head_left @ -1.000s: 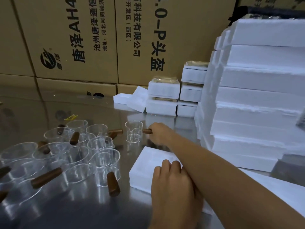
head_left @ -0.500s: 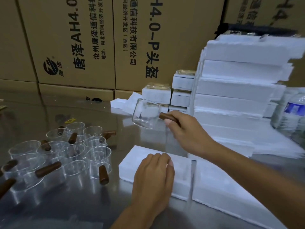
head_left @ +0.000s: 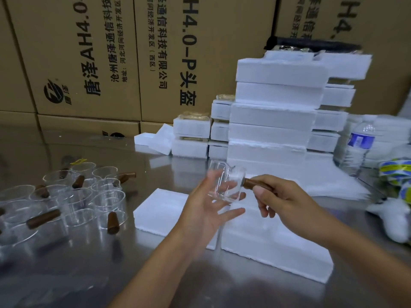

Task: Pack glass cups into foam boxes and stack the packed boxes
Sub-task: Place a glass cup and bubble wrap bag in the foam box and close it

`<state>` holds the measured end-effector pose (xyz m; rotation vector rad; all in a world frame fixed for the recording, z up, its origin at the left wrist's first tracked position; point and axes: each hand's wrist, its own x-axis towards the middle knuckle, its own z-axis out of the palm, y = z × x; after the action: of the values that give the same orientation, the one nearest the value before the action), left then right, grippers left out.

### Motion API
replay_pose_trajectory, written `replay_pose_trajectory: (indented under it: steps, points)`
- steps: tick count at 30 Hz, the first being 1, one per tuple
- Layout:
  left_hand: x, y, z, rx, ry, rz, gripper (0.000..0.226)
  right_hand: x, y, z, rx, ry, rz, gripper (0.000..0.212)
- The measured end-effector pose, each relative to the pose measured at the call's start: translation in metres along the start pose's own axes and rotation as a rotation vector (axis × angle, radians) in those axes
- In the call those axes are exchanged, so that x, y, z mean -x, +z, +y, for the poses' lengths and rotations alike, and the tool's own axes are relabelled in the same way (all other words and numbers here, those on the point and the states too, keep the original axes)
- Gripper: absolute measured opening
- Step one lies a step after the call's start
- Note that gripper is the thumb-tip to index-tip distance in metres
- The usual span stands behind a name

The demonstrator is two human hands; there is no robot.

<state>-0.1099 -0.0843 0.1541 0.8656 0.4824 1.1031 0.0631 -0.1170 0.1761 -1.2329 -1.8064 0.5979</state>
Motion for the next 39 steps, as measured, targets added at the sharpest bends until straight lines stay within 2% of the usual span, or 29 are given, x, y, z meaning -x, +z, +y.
replay_pose_trajectory:
  steps: [3,6,8,11,13,15,17,21,24,26,29,33,35,37,38,39]
  points:
    - [0.000,0.005,-0.010,0.064,-0.011,-0.027,0.053,0.010,-0.007,0.007,-0.013,0.021,-0.010,0.016]
    - [-0.005,-0.004,-0.015,0.141,-0.001,-0.008,0.044,0.019,-0.022,0.016,-0.044,0.013,0.068,0.034]
    - [-0.007,-0.012,-0.014,0.203,0.024,-0.011,0.039,0.021,-0.036,0.024,-0.088,-0.012,0.230,0.031]
    - [-0.010,-0.019,-0.012,0.240,0.052,-0.006,0.037,0.014,-0.064,0.047,-0.057,-0.004,0.533,0.008]
    - [-0.011,-0.019,-0.013,0.252,0.072,-0.001,0.035,0.003,-0.081,0.070,0.014,0.088,0.726,0.012]
    - [-0.012,-0.022,-0.015,0.272,0.083,-0.009,0.036,-0.010,-0.094,0.093,0.124,0.212,0.815,0.012]
    - [-0.013,-0.024,-0.015,0.279,0.072,-0.044,0.044,-0.020,-0.101,0.115,0.298,0.329,0.744,0.018]
    - [-0.014,-0.026,-0.013,0.261,0.099,-0.056,0.066,-0.028,-0.104,0.146,0.566,0.471,0.444,0.045]
    - [-0.016,-0.026,-0.012,0.292,0.101,-0.090,0.072,-0.032,-0.098,0.157,0.703,0.650,0.354,0.049]
    - [-0.018,-0.027,-0.013,0.293,0.081,-0.089,0.073,-0.035,-0.092,0.161,0.765,0.698,0.344,0.047]
    - [-0.014,-0.023,-0.013,0.267,0.057,-0.090,0.074,-0.040,-0.087,0.164,0.879,0.687,0.381,0.046]
    - [-0.016,-0.026,-0.015,0.220,0.051,-0.134,0.072,-0.045,-0.086,0.166,1.109,0.677,0.338,0.040]
    - [-0.016,-0.025,-0.012,0.319,0.006,-0.236,0.068,-0.046,-0.085,0.168,1.159,0.675,0.350,0.037]
    - [-0.011,-0.025,-0.010,0.393,-0.045,-0.236,0.060,-0.047,-0.085,0.170,1.193,0.667,0.389,0.033]
    - [-0.015,-0.029,-0.014,0.429,-0.034,-0.308,0.059,-0.047,-0.086,0.171,1.210,0.660,0.408,0.030]
    - [-0.019,-0.034,-0.015,0.416,-0.037,-0.296,0.063,-0.047,-0.086,0.172,1.221,0.653,0.424,0.028]
